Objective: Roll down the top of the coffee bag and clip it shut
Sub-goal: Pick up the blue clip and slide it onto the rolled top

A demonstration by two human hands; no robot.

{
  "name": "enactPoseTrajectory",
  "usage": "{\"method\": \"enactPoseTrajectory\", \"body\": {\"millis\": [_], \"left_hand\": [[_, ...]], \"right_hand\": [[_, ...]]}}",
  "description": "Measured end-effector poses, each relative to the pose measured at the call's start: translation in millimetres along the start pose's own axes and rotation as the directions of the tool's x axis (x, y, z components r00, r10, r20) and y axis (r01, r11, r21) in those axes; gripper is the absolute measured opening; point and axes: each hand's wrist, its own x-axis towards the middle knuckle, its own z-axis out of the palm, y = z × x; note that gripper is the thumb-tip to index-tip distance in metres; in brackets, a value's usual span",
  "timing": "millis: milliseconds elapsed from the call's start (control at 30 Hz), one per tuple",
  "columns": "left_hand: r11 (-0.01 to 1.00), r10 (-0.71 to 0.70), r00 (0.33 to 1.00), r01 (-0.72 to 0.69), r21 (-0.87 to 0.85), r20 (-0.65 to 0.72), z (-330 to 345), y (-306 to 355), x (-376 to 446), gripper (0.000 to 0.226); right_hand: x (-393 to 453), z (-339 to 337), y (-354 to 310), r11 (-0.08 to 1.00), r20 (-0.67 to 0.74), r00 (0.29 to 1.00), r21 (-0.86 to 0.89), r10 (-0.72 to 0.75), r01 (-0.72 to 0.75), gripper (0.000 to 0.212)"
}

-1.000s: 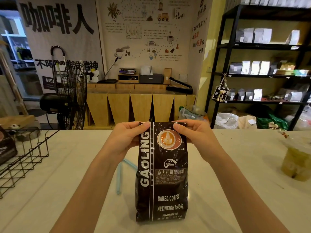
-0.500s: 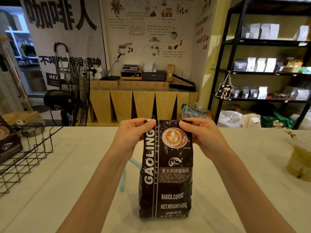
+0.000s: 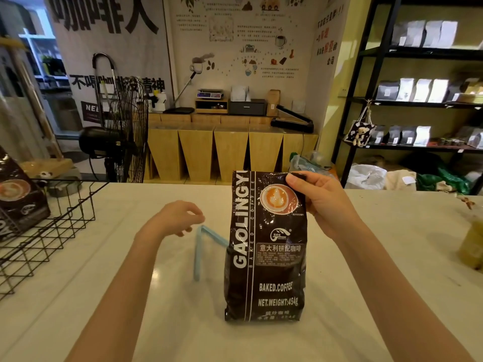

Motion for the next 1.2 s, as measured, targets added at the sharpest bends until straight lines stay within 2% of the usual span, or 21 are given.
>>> {"method": "enactPoseTrajectory", "body": {"millis": [67, 133, 200, 367, 533, 800, 967, 1033, 1067, 1133, 1200], "left_hand": [[0.998, -0.023, 1.0, 0.023, 0.065, 0.0, 10.2, -17.4, 8.7, 0.032], [0.989, 0.051, 0.999, -0.05, 0.14, -0.004, 19.5, -25.7, 13.9, 0.048], [0.974, 0.127, 0.992, -0.122, 0.19, -0.014, 27.2, -27.4, 13.4, 0.054], [0.962, 0.188, 0.982, -0.182, 0.205, -0.011, 36.2, -35.5, 16.2, 0.034], [0.966, 0.181, 0.983, -0.172, 0.191, -0.028, 34.4, -34.1, 15.2, 0.032], [0.972, 0.234, 0.966, -0.231, 0.044, -0.112, 29.5, -19.5, 9.2, 0.016], [0.942, 0.217, 0.93, -0.279, -0.185, -0.295, 10.0, -1.9, 0.9, 0.015], [0.876, 0.165, 0.907, -0.315, -0.365, -0.387, -0.7, 2.4, -3.6, 0.013], [0.807, 0.126, 0.902, -0.335, -0.487, -0.412, -5.9, 4.4, -6.7, 0.014], [0.606, 0.073, 0.913, -0.361, -0.709, -0.402, -15.7, 10.6, -14.5, 0.016], [0.411, 0.087, 0.928, -0.366, -0.835, -0.363, -23.0, 18.6, -21.7, 0.014]], "right_hand": [[0.8, -0.3, 1.4, 1.0, -0.005, 1.0, 0.002, 0.007, -0.007, 0.011], [1.4, -1.1, 2.6, 1.0, -0.003, 1.0, 0.004, 0.011, -0.011, 0.01], [1.7, -1.8, 3.5, 1.0, 0.001, 1.0, -0.004, 0.008, -0.008, 0.01], [1.1, -2.7, 4.2, 1.0, 0.01, 1.0, 0.0, -0.007, 0.007, 0.012], [0.7, -2.9, 4.4, 1.0, 0.01, 1.0, 0.005, -0.014, 0.014, 0.013], [1.7, -5.5, 6.7, 1.0, -0.002, 1.0, -0.01, -0.014, 0.014, 0.014], [2.7, -8.5, 9.0, 1.0, -0.019, 1.0, -0.011, -0.011, 0.01, 0.01], [2.9, -9.3, 8.9, 1.0, -0.02, 1.0, -0.01, -0.014, 0.014, 0.008], [3.0, -9.4, 8.8, 1.0, -0.019, 1.0, -0.011, -0.018, 0.018, 0.008], [3.4, -9.3, 8.8, 1.0, -0.024, 0.999, -0.016, -0.022, 0.022, 0.007], [3.5, -9.1, 8.6, 1.0, -0.03, 0.999, -0.016, -0.022, 0.022, 0.007]]}}
